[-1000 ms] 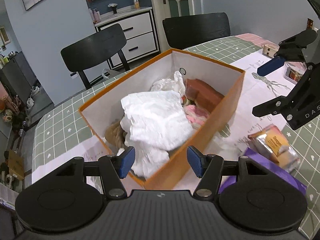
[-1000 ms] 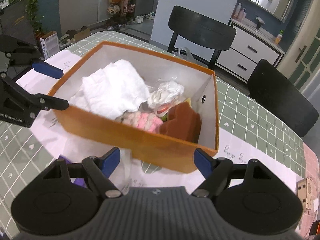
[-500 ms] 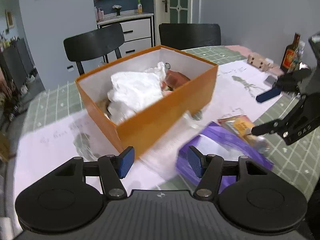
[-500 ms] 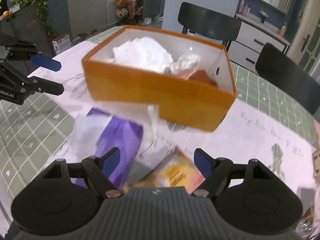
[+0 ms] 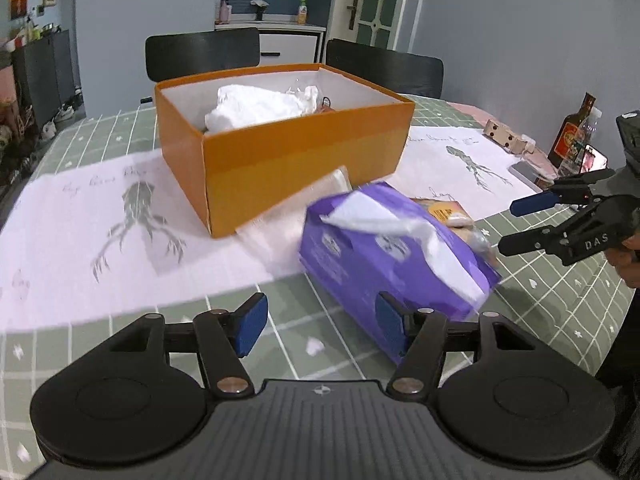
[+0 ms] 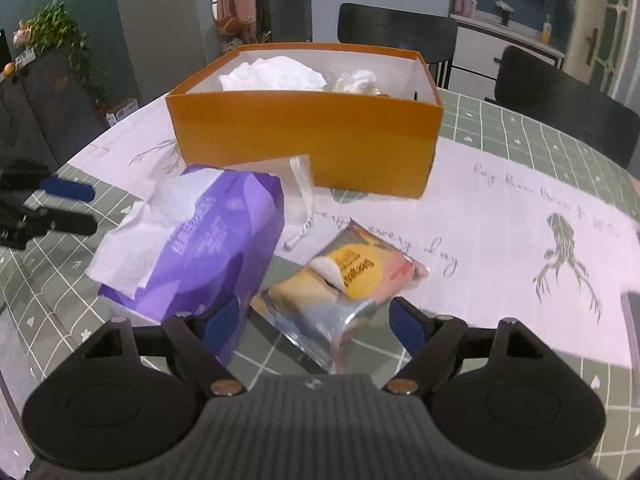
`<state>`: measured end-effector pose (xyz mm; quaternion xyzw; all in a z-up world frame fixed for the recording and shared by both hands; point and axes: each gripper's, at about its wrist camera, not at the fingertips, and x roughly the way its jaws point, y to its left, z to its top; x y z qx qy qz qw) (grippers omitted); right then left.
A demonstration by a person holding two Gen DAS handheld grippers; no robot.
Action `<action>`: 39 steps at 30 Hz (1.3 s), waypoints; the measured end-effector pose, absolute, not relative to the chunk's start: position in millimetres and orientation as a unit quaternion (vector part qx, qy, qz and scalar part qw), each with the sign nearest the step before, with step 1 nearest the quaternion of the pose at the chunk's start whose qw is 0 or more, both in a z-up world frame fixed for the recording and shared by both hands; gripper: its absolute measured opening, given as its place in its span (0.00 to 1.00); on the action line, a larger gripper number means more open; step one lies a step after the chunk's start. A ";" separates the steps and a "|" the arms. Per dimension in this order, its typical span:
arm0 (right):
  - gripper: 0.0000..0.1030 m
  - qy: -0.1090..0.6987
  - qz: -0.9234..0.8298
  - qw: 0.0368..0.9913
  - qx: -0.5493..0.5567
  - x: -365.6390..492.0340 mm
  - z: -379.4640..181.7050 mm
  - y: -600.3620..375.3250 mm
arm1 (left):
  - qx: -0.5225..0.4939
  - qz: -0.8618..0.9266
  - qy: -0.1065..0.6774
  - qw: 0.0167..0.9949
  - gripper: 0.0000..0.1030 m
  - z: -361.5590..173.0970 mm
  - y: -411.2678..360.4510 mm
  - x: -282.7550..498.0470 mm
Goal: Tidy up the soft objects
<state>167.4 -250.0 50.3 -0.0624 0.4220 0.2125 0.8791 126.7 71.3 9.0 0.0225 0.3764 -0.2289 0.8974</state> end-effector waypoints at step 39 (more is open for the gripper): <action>0.80 0.404 0.168 0.899 0.003 169.7 36.2 -267.8 | -0.088 -0.056 0.261 0.960 0.98 -7.9 25.6 41.8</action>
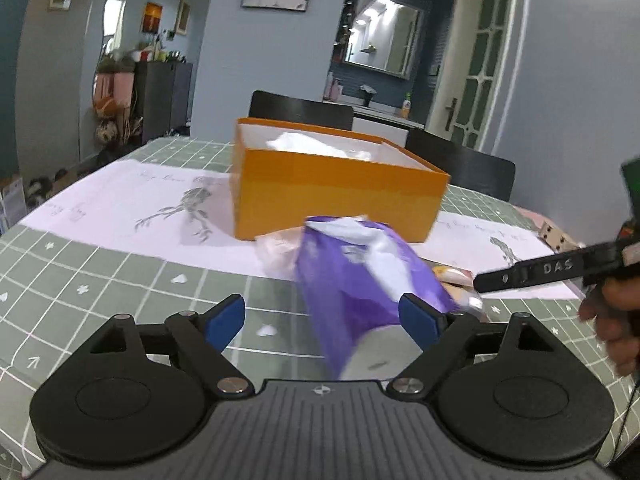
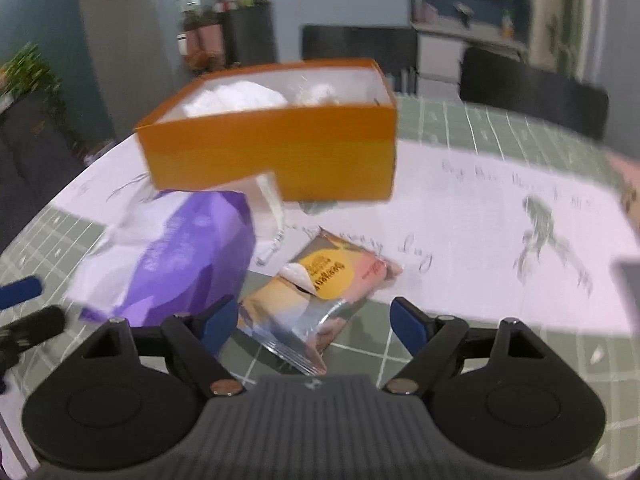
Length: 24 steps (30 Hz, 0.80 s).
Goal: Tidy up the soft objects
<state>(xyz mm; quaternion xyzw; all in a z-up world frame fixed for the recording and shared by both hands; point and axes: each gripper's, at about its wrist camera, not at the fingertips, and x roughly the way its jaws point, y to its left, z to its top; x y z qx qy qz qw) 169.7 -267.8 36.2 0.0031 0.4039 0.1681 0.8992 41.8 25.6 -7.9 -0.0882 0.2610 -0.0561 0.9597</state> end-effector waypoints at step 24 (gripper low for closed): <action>0.62 0.471 0.128 0.873 0.015 227.7 -6.5 -245.0 | -0.038 -0.168 0.325 0.930 0.98 -30.7 89.1 173.7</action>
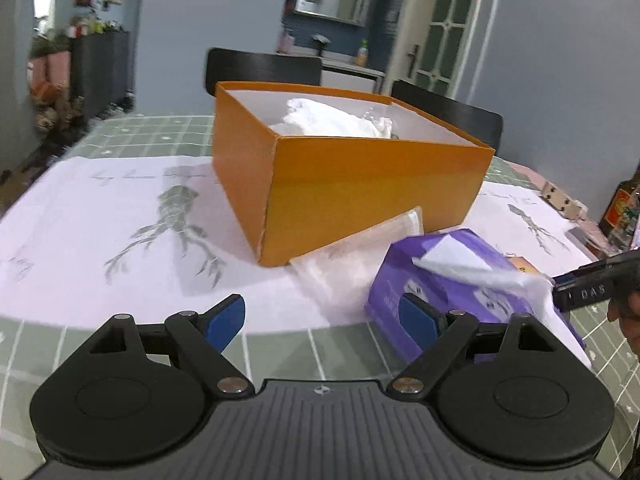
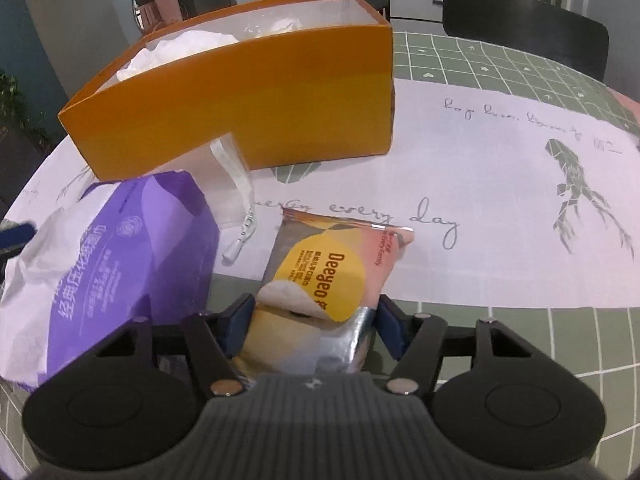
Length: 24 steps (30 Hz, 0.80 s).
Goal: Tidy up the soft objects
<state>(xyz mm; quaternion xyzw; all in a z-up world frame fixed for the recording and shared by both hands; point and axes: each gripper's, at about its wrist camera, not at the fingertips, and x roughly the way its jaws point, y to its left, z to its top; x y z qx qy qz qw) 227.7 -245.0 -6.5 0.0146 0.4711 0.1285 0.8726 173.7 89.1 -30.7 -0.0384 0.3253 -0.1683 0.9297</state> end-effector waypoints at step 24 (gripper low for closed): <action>0.63 0.479 0.144 0.865 0.038 233.9 -14.8 -261.8 | 0.227 -0.290 0.323 0.872 0.13 -61.6 25.5 221.1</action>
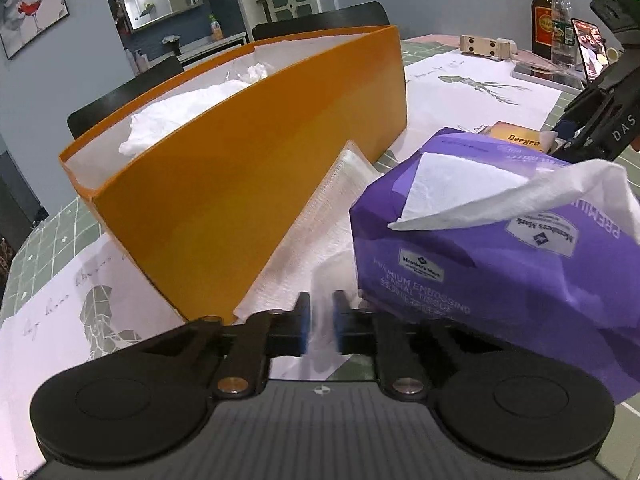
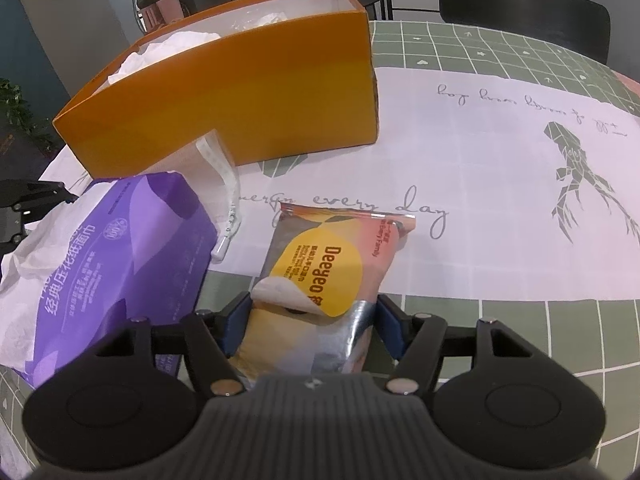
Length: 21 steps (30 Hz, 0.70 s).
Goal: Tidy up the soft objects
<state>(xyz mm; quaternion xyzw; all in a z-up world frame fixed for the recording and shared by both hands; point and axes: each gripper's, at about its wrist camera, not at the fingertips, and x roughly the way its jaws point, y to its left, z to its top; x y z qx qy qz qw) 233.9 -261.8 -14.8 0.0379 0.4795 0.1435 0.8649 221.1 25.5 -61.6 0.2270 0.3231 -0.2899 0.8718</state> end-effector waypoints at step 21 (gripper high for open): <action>0.51 0.456 0.108 0.883 0.037 232.8 8.4 -291.6 | 0.133 -0.226 0.333 0.906 0.04 -25.8 101.9 185.0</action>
